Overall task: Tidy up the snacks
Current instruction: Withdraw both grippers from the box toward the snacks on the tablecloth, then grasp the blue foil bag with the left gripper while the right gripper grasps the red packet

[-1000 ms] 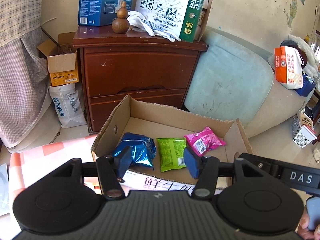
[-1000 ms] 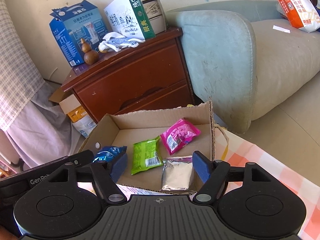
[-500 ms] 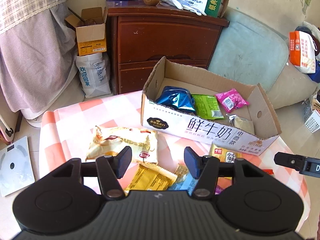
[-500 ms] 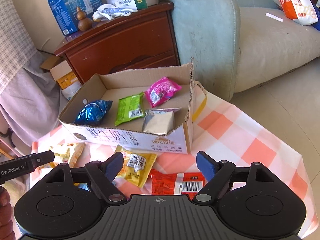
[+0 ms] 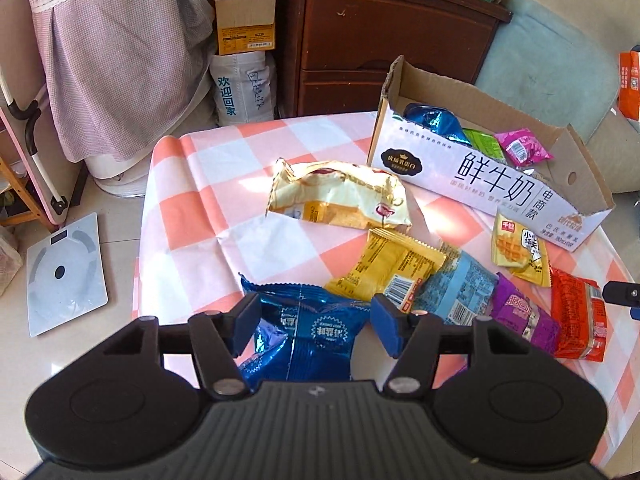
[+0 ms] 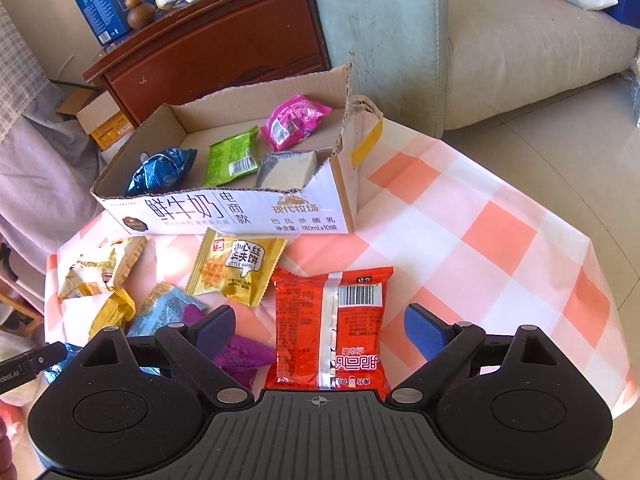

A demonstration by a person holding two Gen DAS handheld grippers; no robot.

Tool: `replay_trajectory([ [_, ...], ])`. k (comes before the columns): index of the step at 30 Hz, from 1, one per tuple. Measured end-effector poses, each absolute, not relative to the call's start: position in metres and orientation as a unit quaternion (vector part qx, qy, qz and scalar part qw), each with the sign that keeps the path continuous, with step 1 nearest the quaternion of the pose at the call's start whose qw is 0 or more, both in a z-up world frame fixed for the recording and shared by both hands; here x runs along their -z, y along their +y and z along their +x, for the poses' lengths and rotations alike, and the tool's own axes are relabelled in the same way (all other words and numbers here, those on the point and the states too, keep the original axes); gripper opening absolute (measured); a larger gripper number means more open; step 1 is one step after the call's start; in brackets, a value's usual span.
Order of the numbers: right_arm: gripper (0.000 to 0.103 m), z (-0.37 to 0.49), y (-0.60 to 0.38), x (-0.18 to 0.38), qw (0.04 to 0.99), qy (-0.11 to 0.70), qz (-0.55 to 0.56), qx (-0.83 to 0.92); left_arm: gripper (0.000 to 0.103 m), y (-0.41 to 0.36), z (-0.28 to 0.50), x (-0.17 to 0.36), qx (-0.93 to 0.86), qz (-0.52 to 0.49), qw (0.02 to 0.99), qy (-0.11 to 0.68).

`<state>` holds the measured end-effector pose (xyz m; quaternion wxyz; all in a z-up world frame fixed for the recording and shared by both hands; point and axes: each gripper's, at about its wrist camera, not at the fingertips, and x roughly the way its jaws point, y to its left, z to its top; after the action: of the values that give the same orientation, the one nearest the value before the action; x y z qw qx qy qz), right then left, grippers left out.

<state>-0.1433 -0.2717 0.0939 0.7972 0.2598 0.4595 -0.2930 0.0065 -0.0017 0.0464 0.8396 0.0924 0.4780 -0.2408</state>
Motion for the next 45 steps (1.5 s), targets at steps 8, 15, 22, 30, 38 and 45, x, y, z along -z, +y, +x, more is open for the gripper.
replay_trajectory([
  [8, 0.093, -0.148, -0.279, -0.081, 0.779, 0.473, 0.275, 0.307, 0.07, -0.003, -0.005, -0.035, 0.27, 0.12, 0.828, 0.476],
  [15, 0.093, -0.135, -0.273, -0.07, 0.771, 0.491, 0.278, 0.295, 0.076, -0.004, -0.001, -0.023, 0.258, 0.12, 0.825, 0.488],
  [22, 0.093, -0.121, -0.263, -0.057, 0.766, 0.513, 0.253, 0.293, 0.079, -0.014, -0.004, -0.011, 0.25, 0.149, 0.823, 0.487],
  [30, 0.093, -0.112, -0.255, -0.046, 0.765, 0.528, 0.219, 0.295, 0.078, -0.02, -0.008, 0.001, 0.24, 0.163, 0.822, 0.491],
  [38, 0.07, -0.112, -0.255, -0.045, 0.769, 0.528, 0.208, 0.294, 0.059, -0.023, -0.015, -0.001, 0.256, 0.164, 0.826, 0.475],
  [45, 0.066, -0.115, -0.251, -0.053, 0.783, 0.515, 0.209, 0.281, 0.049, -0.028, -0.024, -0.006, 0.265, 0.18, 0.831, 0.455],
])
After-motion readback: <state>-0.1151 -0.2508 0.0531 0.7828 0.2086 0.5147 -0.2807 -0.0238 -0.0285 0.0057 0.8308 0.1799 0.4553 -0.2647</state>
